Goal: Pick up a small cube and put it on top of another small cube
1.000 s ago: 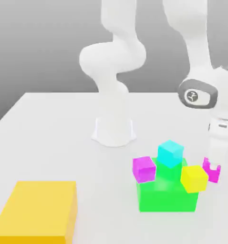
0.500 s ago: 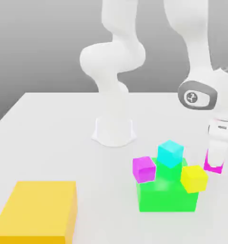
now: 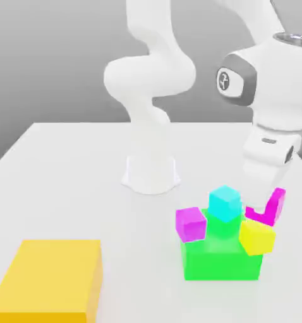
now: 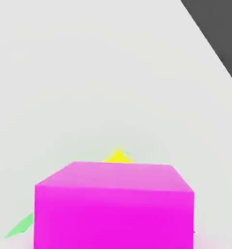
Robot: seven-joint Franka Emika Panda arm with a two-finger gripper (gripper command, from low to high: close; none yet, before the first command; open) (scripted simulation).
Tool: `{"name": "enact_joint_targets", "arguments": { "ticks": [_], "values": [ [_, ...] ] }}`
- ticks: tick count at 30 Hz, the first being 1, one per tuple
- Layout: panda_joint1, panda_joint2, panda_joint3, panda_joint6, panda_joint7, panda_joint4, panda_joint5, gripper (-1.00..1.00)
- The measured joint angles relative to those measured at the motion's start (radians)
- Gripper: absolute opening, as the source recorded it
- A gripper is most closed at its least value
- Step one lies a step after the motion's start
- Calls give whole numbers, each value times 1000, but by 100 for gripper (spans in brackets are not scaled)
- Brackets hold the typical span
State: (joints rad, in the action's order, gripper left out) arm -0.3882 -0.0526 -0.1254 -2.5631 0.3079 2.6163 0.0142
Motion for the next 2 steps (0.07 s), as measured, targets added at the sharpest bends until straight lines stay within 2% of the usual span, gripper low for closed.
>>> {"name": "enact_joint_targets", "arguments": {
  "ticks": [2],
  "values": [
    [0,0,0,0,0,0,0,100]
  ]
}}
